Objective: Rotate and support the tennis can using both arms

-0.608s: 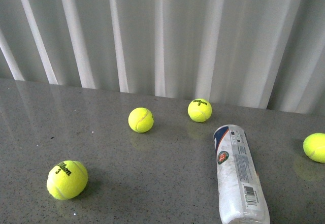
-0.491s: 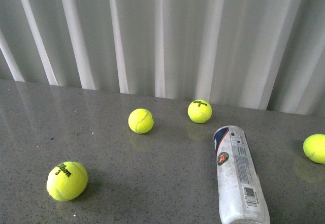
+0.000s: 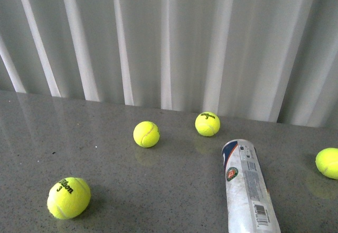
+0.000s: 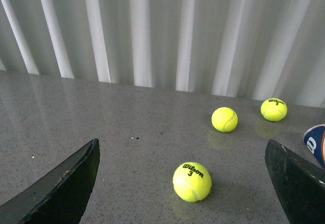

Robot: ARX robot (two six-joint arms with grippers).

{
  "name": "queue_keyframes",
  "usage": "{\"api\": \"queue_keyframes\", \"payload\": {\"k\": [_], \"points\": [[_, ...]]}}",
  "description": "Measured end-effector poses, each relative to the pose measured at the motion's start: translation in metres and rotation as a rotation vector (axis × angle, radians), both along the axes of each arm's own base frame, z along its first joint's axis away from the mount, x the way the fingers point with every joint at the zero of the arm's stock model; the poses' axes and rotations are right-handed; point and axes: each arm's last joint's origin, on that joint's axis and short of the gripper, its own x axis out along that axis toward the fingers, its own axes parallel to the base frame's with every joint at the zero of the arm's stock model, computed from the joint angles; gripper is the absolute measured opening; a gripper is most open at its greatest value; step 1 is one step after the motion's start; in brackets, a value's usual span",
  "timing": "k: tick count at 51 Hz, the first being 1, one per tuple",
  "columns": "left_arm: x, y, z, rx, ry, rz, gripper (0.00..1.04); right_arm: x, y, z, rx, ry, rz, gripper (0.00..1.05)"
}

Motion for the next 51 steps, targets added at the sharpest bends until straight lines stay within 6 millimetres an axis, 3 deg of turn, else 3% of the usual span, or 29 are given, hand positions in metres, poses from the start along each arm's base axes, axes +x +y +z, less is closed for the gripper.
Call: {"api": "queue_keyframes", "payload": {"k": [51], "points": [[0.0, 0.0, 0.0, 0.0, 0.0, 0.0, 0.98, 0.0002, -0.0002, -0.0008, 0.024, 0.033, 0.006, 0.98]]}}
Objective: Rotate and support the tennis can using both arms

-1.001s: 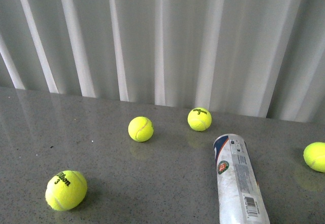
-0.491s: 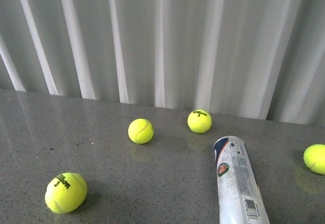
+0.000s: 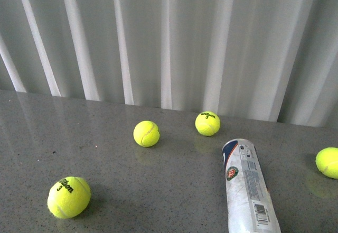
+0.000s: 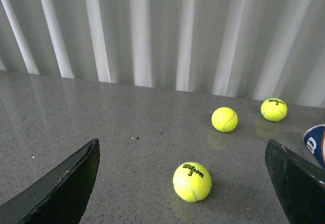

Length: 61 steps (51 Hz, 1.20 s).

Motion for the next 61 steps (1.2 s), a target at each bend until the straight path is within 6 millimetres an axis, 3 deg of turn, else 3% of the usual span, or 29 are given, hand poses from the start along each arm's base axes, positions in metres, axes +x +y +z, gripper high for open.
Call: {"api": "queue_keyframes", "payload": {"k": [4, 10, 15, 19, 31, 38, 46, 56, 61], "points": [[0.0, 0.0, 0.0, 0.0, 0.0, 0.0, 0.98, 0.004, -0.003, 0.003, 0.083, 0.106, 0.002, 0.98], [0.0, 0.0, 0.0, 0.0, 0.0, 0.0, 0.98, 0.019, -0.017, 0.023, 0.156, 0.092, -0.041, 0.98], [0.0, 0.0, 0.0, 0.0, 0.0, 0.0, 0.98, 0.06, -0.031, 0.061, 0.157, 0.094, -0.06, 0.98], [0.0, 0.0, 0.0, 0.0, 0.0, 0.0, 0.98, 0.108, -0.036, 0.071, 0.17, 0.236, -0.05, 0.98], [0.0, 0.0, 0.0, 0.0, 0.0, 0.0, 0.98, 0.216, -0.025, 0.05, 0.101, 0.602, -0.067, 0.98], [0.0, 0.0, 0.0, 0.0, 0.0, 0.0, 0.98, 0.254, -0.009, 0.029, 0.058, 0.786, -0.012, 0.98], [0.0, 0.0, 0.0, 0.0, 0.0, 0.0, 0.98, 0.264, 0.018, 0.01, 0.045, 0.925, 0.098, 0.98], [0.0, 0.0, 0.0, 0.0, 0.0, 0.0, 0.98, 0.273, 0.054, 0.011, 0.174, 0.969, 0.203, 0.98], [0.0, 0.0, 0.0, 0.0, 0.0, 0.0, 0.98, 0.279, 0.063, 0.0, 0.194, 1.009, 0.179, 0.98]]}}
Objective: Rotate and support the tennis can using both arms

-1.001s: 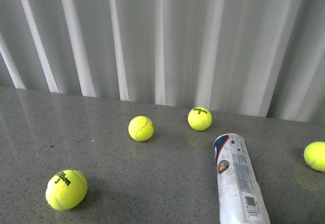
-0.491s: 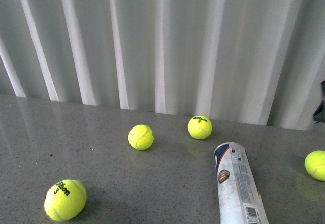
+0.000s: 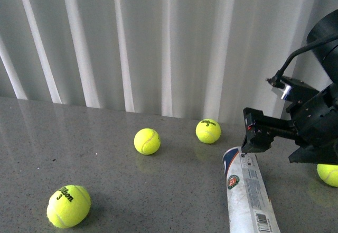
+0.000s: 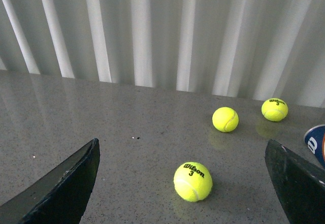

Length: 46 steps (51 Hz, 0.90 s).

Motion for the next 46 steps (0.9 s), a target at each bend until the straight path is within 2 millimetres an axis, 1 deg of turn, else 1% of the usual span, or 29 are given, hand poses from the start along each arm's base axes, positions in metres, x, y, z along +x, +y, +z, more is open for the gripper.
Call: {"api": "queue_keyframes", "payload": {"k": [11, 17, 23, 32, 44, 45, 46], "points": [[0.0, 0.0, 0.0, 0.0, 0.0, 0.0, 0.98, 0.007, 0.002, -0.028, -0.011, 0.091, -0.029, 0.98], [0.0, 0.0, 0.0, 0.0, 0.0, 0.0, 0.98, 0.012, 0.003, -0.037, 0.008, 0.106, -0.031, 0.98], [0.0, 0.0, 0.0, 0.0, 0.0, 0.0, 0.98, 0.016, 0.007, -0.054, 0.024, 0.128, -0.031, 0.98], [0.0, 0.0, 0.0, 0.0, 0.0, 0.0, 0.98, 0.021, 0.009, -0.074, 0.034, 0.15, -0.032, 0.98], [0.0, 0.0, 0.0, 0.0, 0.0, 0.0, 0.98, 0.025, 0.011, -0.088, 0.016, 0.138, -0.028, 0.98], [0.0, 0.0, 0.0, 0.0, 0.0, 0.0, 0.98, 0.026, 0.011, -0.09, 0.013, 0.14, -0.028, 0.97], [0.0, 0.0, 0.0, 0.0, 0.0, 0.0, 0.98, 0.026, 0.011, -0.092, 0.011, 0.142, -0.028, 0.95]]}}
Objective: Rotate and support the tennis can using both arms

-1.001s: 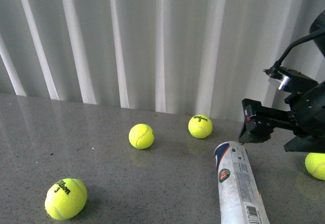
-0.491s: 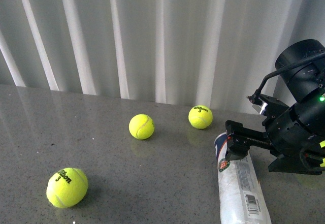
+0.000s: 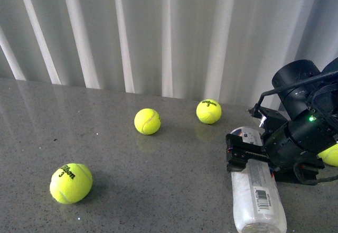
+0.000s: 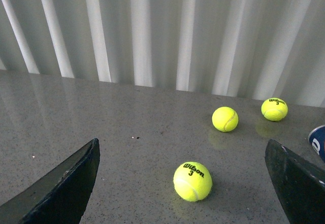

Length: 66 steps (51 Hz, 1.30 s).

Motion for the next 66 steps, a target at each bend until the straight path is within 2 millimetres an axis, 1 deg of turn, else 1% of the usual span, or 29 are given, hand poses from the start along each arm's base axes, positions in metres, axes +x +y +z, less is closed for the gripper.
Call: {"api": "queue_keyframes", "payload": {"k": [4, 8, 11, 15, 16, 19, 25, 32, 38, 45, 52, 56, 60, 66], "points": [[0.0, 0.0, 0.0, 0.0, 0.0, 0.0, 0.98, 0.0, 0.0, -0.004, -0.008, 0.003, 0.004, 0.8], [0.0, 0.0, 0.0, 0.0, 0.0, 0.0, 0.98, 0.001, -0.001, -0.004, -0.014, -0.008, 0.009, 0.67], [0.0, 0.0, 0.0, 0.0, 0.0, 0.0, 0.98, 0.002, -0.001, -0.004, -0.016, -0.01, 0.011, 0.59], [0.0, 0.0, 0.0, 0.0, 0.0, 0.0, 0.98, 0.002, -0.002, -0.004, -0.018, -0.016, 0.015, 0.51], [0.0, 0.0, 0.0, 0.0, 0.0, 0.0, 0.98, 0.002, -0.002, -0.003, -0.019, -0.02, 0.016, 0.48], [0.0, 0.0, 0.0, 0.0, 0.0, 0.0, 0.98, 0.003, -0.002, -0.003, -0.023, -0.025, 0.018, 0.41], [0.0, 0.0, 0.0, 0.0, 0.0, 0.0, 0.98, 0.003, -0.003, 0.0, -0.029, -0.037, 0.025, 0.32], [0.0, 0.0, 0.0, 0.0, 0.0, 0.0, 0.98, 0.002, -0.001, 0.005, -0.074, -0.079, 0.046, 0.24], [0.0, 0.0, 0.0, 0.0, 0.0, 0.0, 0.98, -0.005, 0.001, 0.013, -0.136, -0.126, 0.111, 0.19], [0.0, 0.0, 0.0, 0.0, 0.0, 0.0, 0.98, -0.017, 0.003, 0.035, -0.192, -0.214, 0.23, 0.16], [0.0, 0.0, 0.0, 0.0, 0.0, 0.0, 0.98, -0.028, 0.004, 0.068, -0.245, -0.34, 0.359, 0.14], [0.0, 0.0, 0.0, 0.0, 0.0, 0.0, 0.98, -0.033, 0.004, 0.083, -0.264, -0.401, 0.454, 0.13], [0.0, 0.0, 0.0, 0.0, 0.0, 0.0, 0.98, -0.037, 0.004, 0.092, -0.294, -0.444, 0.534, 0.12], [0.0, 0.0, 0.0, 0.0, 0.0, 0.0, 0.98, -0.041, 0.0, 0.096, -0.357, -0.483, 0.697, 0.12]]}}
